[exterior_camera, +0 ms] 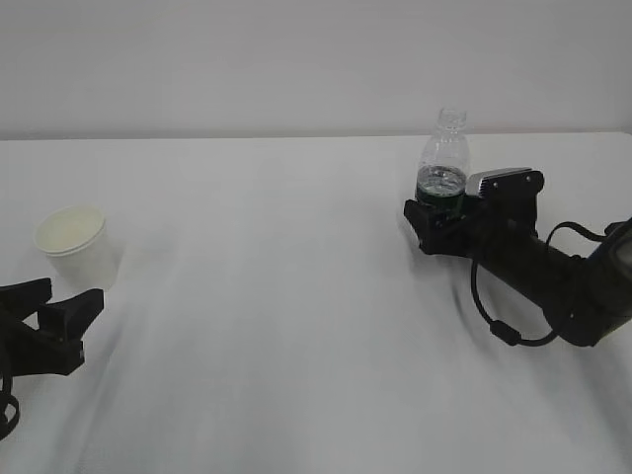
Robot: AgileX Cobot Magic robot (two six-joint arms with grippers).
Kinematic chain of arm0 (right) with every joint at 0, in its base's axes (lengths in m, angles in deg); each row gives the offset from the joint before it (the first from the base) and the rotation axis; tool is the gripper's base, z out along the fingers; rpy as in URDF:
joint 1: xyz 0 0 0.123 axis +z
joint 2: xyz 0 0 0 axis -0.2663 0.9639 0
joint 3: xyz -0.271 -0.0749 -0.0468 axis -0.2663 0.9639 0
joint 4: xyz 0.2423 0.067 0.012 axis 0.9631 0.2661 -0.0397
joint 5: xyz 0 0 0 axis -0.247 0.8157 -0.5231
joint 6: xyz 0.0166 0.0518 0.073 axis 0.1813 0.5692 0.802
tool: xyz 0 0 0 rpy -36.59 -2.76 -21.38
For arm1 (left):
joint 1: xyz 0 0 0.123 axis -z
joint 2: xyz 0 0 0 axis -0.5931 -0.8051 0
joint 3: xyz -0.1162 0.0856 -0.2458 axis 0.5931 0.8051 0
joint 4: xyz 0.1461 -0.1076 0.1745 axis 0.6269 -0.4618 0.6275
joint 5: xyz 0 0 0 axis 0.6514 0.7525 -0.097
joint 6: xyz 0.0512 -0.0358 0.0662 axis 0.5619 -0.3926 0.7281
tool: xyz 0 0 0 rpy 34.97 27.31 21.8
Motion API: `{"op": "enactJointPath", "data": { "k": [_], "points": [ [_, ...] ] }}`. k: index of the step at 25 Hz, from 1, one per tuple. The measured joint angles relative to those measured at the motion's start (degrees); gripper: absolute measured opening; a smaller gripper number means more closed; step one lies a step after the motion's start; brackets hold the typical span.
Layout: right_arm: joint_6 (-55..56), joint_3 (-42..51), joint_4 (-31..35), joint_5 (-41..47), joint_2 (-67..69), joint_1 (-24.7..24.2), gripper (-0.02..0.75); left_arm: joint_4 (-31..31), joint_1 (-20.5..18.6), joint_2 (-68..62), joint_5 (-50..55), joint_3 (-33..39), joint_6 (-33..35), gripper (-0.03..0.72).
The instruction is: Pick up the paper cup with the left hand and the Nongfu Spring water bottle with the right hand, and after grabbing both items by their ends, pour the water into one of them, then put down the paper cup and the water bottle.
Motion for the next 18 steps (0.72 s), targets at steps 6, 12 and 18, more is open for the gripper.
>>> {"op": "enactJointPath", "data": {
  "k": [6,12,18],
  "points": [
    [0.3,-0.1,-0.2,-1.3,0.6,0.0,0.648,0.2,0.0,0.0,0.0,0.0,0.0,0.461],
    [0.4,-0.1,-0.2,-1.6,0.6,0.0,0.636,0.3,0.0,0.0,0.0,0.0,0.0,0.461],
    [0.4,-0.1,1.4,-1.6,0.6,0.0,0.627,1.0,0.0,0.0,0.0,0.0,0.0,0.461]
  ]
}}
